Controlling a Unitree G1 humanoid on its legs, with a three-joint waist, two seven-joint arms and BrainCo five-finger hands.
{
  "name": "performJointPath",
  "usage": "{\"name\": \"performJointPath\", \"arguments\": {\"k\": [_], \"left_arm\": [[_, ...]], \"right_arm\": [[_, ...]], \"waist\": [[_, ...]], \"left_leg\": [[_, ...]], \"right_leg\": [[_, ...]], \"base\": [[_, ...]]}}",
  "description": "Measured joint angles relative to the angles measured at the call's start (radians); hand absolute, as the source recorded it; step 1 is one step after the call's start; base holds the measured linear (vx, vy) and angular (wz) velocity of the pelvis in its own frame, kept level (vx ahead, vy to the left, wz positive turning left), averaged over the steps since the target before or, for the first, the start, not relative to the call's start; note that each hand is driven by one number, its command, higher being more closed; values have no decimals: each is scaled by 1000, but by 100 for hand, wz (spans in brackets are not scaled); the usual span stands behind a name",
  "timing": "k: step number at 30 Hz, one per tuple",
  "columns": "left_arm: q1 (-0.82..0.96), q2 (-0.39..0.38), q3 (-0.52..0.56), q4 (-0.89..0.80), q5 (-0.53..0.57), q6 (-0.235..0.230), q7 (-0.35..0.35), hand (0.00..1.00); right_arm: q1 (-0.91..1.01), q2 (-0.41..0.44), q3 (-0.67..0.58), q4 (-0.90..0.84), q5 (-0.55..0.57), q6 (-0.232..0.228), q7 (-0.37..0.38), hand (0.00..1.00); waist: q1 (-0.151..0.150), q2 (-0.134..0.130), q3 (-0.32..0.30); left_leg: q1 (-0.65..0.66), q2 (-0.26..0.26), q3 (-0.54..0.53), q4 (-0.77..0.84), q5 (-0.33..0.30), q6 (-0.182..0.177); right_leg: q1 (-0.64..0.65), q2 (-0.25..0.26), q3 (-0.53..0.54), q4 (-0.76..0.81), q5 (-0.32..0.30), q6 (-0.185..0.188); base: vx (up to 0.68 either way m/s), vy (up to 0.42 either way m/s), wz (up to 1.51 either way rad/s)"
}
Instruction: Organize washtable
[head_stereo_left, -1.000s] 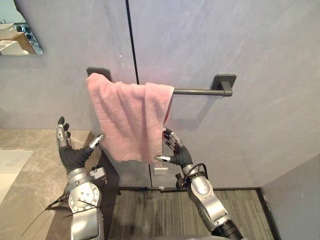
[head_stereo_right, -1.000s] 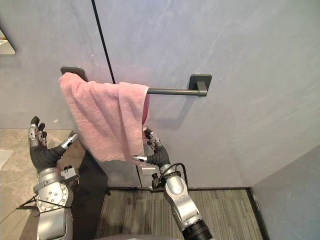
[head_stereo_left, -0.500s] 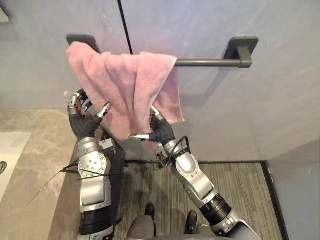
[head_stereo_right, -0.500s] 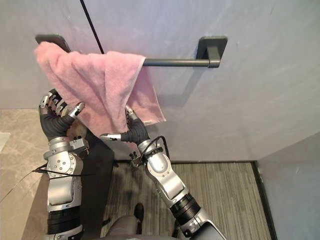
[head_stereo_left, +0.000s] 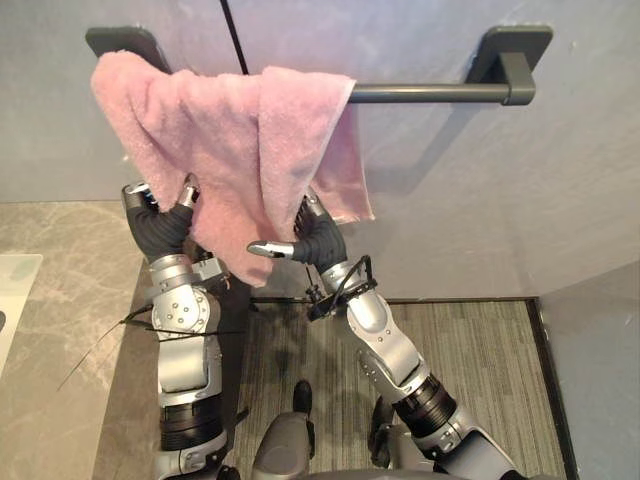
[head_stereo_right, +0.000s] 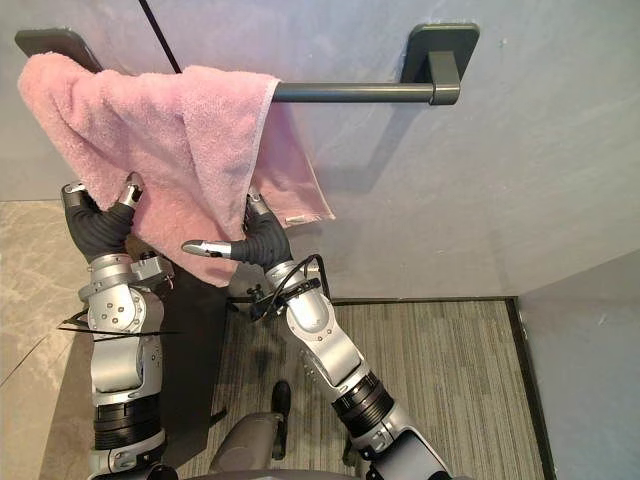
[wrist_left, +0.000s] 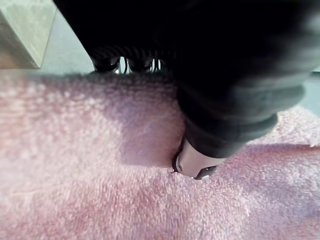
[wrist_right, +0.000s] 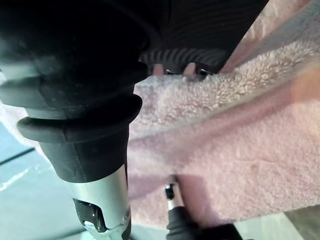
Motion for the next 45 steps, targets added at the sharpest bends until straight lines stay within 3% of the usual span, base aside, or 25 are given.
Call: {"name": "performJointPath", "arguments": {"k": [11,23,33,45], "left_arm": [[-10,-2,8,-25,-17,-33,33,100],[-12,-11,-41,-80,-17,-54,6,100],[-57,-12,-79,-106,-15,-78,-37,100],[-63,-14,-96,-106,-15,-81,-56,100]], "right_arm": [[-74,35,-17,0,-10,-2,-35,100],[-169,28,-199,-1,-51,2,-38,100],[-142,-9,-256,-122,-63,2,-35,100],[-40,-16,-269,-215,-70,1,12,100]], "waist": [[-2,1,26],[-4,1,34],[-27,1,34],[-29,0,34]], "left_leg": [[-37,0,9,33,-1,-1],[-81,6,22,73,-7,1],[-108,20,68,123,-31,10],[-116,38,102,150,-47,16]], "right_leg": [[-38,-12,-4,46,-11,0],[-69,-15,-7,70,-11,0],[-95,-12,18,87,-11,1],[-105,-2,36,94,-10,1]], "base": [[-23,3,1],[-19,3,1],[-8,14,-7],[-3,1,-5]]}}
